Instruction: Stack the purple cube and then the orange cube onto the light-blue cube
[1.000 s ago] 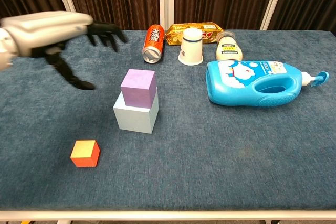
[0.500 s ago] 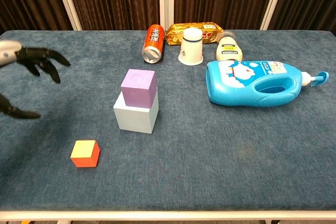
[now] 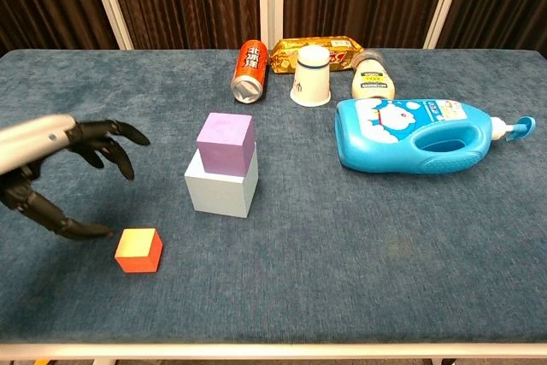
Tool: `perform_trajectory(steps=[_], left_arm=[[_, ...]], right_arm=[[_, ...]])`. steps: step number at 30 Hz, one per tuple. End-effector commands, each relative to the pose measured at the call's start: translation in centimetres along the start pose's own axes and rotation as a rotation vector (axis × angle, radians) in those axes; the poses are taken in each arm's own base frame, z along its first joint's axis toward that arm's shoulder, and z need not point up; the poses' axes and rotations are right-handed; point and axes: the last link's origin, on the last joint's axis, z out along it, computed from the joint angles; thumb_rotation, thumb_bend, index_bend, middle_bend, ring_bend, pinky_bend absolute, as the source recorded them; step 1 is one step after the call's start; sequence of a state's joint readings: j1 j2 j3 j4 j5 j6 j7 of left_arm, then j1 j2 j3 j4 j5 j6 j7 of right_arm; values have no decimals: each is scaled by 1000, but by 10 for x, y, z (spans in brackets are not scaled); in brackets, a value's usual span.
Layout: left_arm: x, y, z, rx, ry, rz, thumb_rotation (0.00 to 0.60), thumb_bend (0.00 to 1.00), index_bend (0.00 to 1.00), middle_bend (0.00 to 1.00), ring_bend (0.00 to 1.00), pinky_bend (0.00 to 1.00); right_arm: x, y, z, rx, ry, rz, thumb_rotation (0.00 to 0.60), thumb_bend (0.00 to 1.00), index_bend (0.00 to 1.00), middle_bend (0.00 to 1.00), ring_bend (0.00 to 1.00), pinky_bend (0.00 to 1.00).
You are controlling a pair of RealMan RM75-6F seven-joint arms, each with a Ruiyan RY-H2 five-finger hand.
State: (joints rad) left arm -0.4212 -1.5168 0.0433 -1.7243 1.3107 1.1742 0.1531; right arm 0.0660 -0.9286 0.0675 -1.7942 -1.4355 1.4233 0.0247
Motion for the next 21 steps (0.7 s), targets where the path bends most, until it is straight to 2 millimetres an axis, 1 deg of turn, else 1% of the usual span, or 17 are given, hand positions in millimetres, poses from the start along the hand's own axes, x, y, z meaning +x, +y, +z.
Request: perform_trajectory(steps=[1,6,21], left_arm=[[-10,-1,-1,16,-15,-6,600,191,240,469,275,271],[-17,-3,-3,35,-18,-16,600,191,240,478,281,271],[-34,1,-2,57,-4,-25,600,192,252,515,311,285]], right_arm=[[0,0,0,-1,-2,0,600,233,39,87,0,0],[0,0,1,-3,-1,1,600,232,39,87,0,0],[1,2,1,-10,1,7,600,232,39,87,0,0]])
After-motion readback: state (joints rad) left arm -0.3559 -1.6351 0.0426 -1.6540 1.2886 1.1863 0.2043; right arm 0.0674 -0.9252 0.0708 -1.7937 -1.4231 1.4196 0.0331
